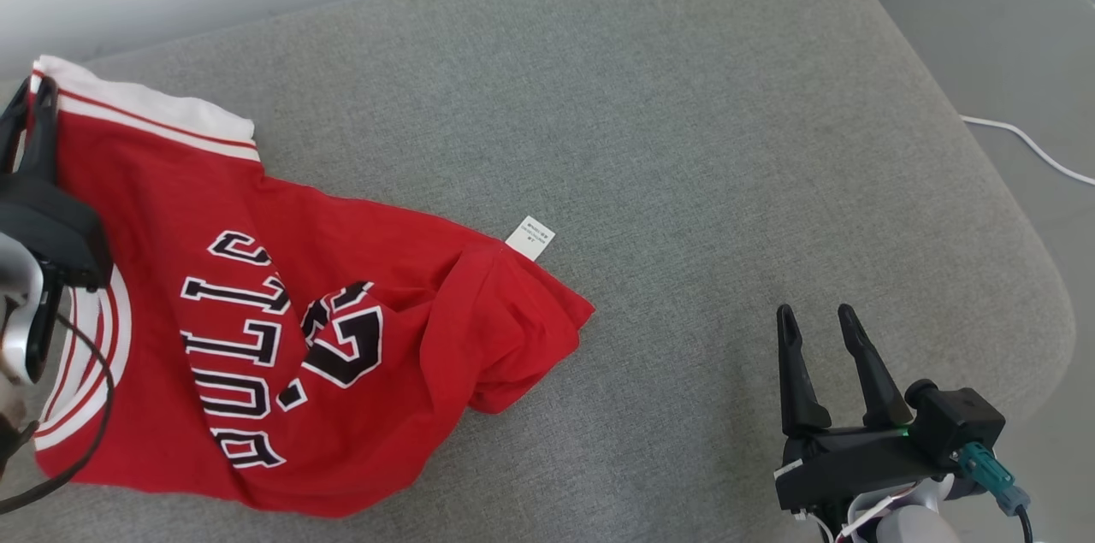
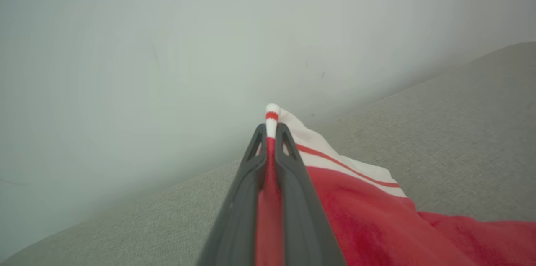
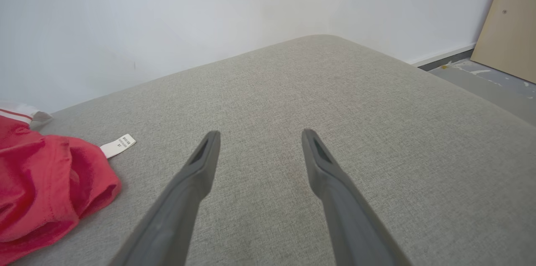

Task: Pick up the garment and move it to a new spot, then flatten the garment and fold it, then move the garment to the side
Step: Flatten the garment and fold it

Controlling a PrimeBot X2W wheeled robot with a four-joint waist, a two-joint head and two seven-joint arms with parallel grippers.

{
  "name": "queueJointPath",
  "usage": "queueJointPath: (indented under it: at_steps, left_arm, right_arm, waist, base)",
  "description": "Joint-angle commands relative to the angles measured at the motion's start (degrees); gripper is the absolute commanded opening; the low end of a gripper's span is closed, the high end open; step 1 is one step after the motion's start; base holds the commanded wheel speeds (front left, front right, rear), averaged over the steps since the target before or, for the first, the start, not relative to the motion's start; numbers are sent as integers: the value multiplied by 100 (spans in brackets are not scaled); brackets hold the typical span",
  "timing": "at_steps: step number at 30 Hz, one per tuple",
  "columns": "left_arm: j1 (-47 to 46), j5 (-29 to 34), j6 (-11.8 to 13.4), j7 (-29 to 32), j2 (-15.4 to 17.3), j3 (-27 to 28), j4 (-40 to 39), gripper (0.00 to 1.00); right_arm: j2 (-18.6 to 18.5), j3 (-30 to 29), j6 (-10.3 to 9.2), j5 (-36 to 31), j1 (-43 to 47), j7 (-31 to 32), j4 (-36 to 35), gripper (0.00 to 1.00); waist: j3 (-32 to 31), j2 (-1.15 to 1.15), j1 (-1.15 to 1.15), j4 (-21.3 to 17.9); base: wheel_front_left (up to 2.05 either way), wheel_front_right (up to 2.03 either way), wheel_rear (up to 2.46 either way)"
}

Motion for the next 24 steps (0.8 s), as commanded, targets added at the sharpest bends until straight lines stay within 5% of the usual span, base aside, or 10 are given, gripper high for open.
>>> queueJointPath:
  at_steps: [1, 2, 3, 4, 13, 24]
  left_arm:
    - [-67, 27, 2, -50, -5, -7, 43, 0]
    - [-87, 60, 13, -106, 3, -15, 122, 0]
    - [-104, 81, 7, -151, -8, -30, 187, 43]
    - [-128, 124, 20, -247, -33, -36, 232, 100]
    - [198, 175, 54, -583, -314, 183, -14, 100]
    - [2187, 364, 512, -586, -473, 930, -2098, 100]
  right_arm:
    - [9, 11, -13, -39, -47, -4, -17, 100]
    - [9, 14, -13, -46, -43, -4, -15, 100]
    - [9, 11, -13, -45, -38, -4, -15, 100]
    - [9, -14, -13, -43, -32, -4, -10, 100]
    - [7, -121, -13, -267, 148, -4, 7, 100]
    - [8, -218, -13, -455, 495, -4, 81, 100]
  waist:
    - [45, 0, 0, -29]
    - [53, 0, 0, -30]
    - [55, 0, 0, -22]
    - [44, 0, 0, -3]
    - [-456, 0, 0, 439]
    - [-1077, 0, 0, 1254]
  base:
    - [0, 0, 0]
    - [0, 0, 0]
    - [0, 0, 0]
    - [0, 0, 0]
    - [0, 0, 0]
    - [0, 0, 0]
